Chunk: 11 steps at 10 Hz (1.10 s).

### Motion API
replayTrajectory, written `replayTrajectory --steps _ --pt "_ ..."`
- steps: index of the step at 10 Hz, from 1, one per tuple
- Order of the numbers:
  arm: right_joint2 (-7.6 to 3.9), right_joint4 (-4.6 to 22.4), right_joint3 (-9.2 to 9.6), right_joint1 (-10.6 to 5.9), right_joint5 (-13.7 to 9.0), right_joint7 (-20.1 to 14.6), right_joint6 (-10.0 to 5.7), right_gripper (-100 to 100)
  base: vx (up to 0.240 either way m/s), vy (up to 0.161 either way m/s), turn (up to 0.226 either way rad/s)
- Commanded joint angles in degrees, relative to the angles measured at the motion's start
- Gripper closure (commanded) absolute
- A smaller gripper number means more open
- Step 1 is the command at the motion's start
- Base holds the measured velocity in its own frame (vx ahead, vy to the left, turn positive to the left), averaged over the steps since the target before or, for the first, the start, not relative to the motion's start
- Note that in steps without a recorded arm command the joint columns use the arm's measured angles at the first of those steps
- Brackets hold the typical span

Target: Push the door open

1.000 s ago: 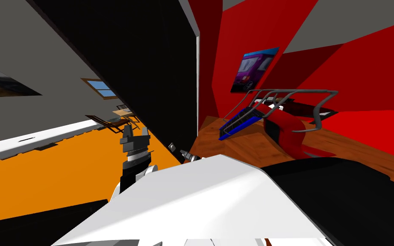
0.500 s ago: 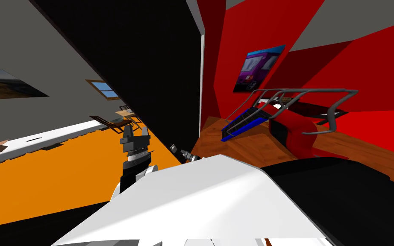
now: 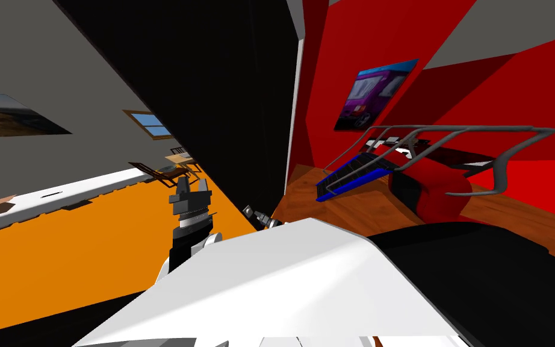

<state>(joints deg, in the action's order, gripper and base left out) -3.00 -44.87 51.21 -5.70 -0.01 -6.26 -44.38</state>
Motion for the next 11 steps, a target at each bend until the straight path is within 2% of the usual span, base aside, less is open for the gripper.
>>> replayTrajectory --steps 1,2,7,8,10,11 --pt "0.00 0.0 0.00 0.00 0.0 0.0 0.00 -100 0.047 0.063 -0.004" --pt "0.00 0.0 0.00 0.00 0.0 0.0 0.00 100 -0.003 -0.006 -0.001" --pt "0.00 0.0 0.00 0.00 0.0 0.0 0.00 100 -0.011 -0.014 0.001" --pt "-0.48 0.2 -1.63 0.07 -0.3 0.7 0.37 -100 -0.091 0.022 -0.132" --pt "0.28 0.3 -3.31 0.14 -0.7 1.3 0.76 -100 -0.176 0.028 -0.124" --pt "-0.25 -0.3 -2.68 0.24 -0.5 1.0 0.86 -100 -0.081 0.017 -0.016"
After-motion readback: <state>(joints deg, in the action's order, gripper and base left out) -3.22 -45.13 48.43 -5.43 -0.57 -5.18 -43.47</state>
